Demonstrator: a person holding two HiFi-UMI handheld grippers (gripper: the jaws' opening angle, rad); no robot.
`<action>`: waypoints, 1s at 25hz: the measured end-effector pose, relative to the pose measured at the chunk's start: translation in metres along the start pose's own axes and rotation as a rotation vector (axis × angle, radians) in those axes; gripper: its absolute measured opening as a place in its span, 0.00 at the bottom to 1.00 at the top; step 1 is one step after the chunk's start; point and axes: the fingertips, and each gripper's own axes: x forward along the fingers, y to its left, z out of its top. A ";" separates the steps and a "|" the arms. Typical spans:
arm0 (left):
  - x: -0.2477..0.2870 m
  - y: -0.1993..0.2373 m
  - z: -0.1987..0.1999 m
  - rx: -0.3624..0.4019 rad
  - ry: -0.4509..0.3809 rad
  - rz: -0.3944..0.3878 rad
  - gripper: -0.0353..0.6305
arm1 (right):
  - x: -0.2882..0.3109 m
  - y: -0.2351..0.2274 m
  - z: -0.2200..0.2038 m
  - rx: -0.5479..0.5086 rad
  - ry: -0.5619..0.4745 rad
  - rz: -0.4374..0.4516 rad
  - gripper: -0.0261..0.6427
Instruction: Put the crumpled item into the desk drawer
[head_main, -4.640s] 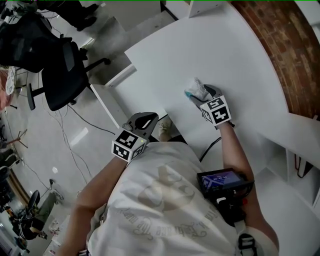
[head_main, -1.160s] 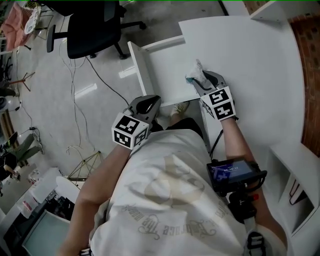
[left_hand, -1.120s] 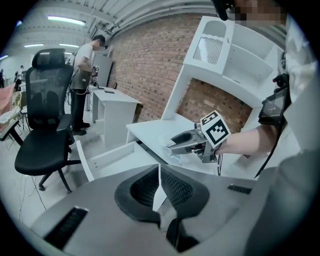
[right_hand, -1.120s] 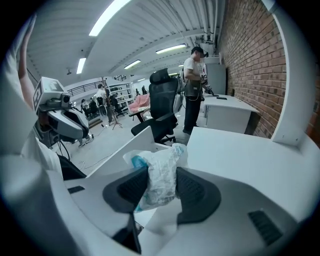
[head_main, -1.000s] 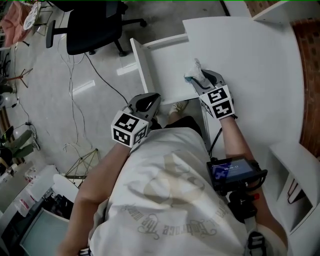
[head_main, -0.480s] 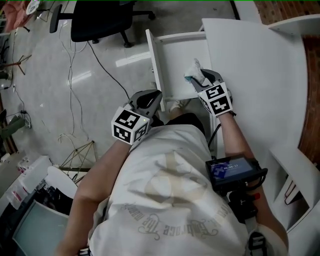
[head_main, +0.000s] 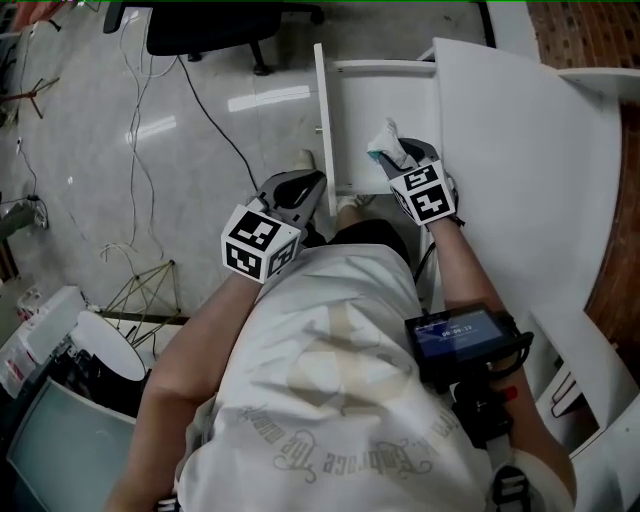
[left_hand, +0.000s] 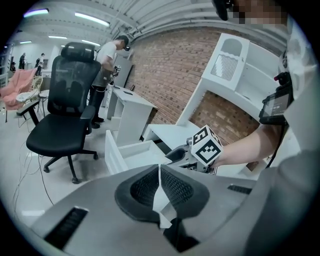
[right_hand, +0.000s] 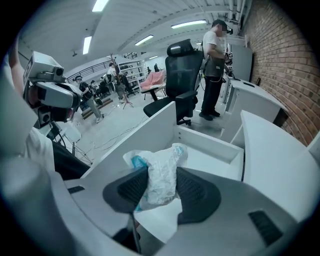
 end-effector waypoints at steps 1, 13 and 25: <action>0.001 0.004 0.000 -0.008 -0.001 0.003 0.10 | 0.006 -0.001 0.001 -0.007 0.009 0.004 0.33; 0.006 0.011 -0.014 -0.059 0.001 0.017 0.10 | 0.051 0.005 -0.007 -0.069 0.083 0.024 0.33; -0.002 0.009 -0.026 -0.085 0.015 0.028 0.10 | 0.087 -0.009 -0.023 -0.079 0.183 -0.002 0.33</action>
